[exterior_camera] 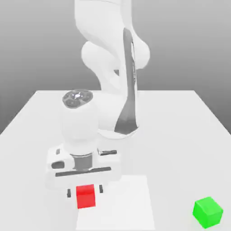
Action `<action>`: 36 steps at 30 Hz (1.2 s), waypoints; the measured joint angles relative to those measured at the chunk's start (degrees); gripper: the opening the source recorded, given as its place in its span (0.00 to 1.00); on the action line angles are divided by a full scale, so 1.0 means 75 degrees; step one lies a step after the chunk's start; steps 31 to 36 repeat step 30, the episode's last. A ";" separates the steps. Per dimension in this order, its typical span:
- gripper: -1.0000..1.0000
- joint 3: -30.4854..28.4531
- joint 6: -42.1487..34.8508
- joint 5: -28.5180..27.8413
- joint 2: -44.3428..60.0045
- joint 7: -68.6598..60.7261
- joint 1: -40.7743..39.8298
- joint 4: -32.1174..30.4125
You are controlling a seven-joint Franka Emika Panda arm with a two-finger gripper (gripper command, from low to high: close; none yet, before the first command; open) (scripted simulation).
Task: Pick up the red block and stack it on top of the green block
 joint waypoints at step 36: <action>1.00 0.1697 -0.1880 -0.1639 0.0489 0.4318 0.3305 0.2364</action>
